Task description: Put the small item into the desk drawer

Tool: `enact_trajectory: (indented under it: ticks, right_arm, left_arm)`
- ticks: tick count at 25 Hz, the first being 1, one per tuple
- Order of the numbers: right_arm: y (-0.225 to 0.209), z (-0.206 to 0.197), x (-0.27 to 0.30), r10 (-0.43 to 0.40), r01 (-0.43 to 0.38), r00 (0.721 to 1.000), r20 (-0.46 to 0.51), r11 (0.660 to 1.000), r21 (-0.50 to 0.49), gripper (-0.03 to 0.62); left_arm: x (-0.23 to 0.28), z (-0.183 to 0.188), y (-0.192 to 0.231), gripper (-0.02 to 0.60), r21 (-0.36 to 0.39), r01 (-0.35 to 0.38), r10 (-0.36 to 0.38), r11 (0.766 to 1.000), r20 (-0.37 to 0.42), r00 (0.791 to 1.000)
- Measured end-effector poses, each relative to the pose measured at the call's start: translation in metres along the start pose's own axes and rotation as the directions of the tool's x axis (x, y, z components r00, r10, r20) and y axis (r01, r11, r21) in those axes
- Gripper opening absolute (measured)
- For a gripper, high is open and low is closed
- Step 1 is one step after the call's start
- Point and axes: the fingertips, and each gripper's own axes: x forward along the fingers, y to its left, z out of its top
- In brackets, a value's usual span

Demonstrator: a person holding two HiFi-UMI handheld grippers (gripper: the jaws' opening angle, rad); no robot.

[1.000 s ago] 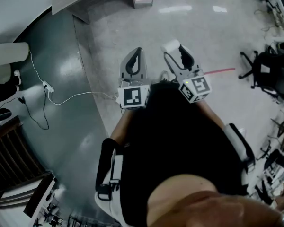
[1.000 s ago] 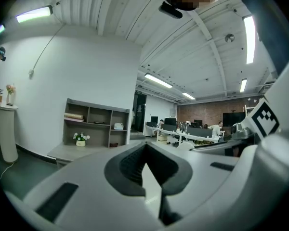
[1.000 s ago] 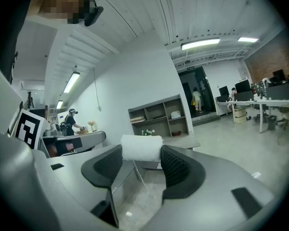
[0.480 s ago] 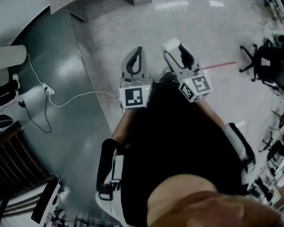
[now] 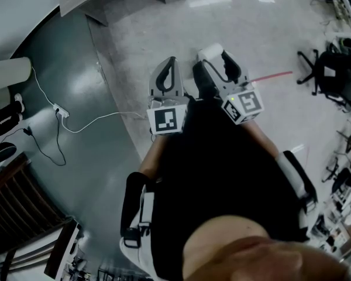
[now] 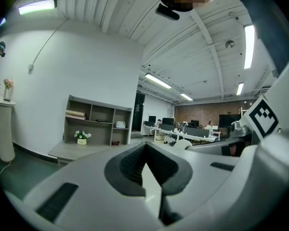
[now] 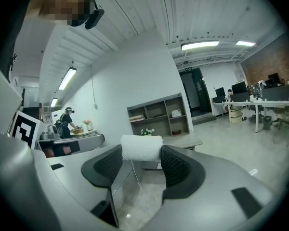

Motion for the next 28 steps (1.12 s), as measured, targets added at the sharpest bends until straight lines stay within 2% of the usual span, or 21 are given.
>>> enact_trajectory:
  ticks: [13,28]
  right_arm:
    - [-0.051,0.016,0.051,0.001,-0.001,1.000,0.001,1.000,0.012,0.250]
    - [-0.144,0.064,0.145,0.032,-0.031,0.999,-0.008,0.999,0.017,0.250]
  left_arm:
    - [0.071,0.004,0.013,-0.005,-0.012,-0.009,0.009,1.000,-0.015,1.000]
    - [0.211,0.028,0.027,-0.005,0.010,-0.021,0.022,1.000,-0.034,0.999]
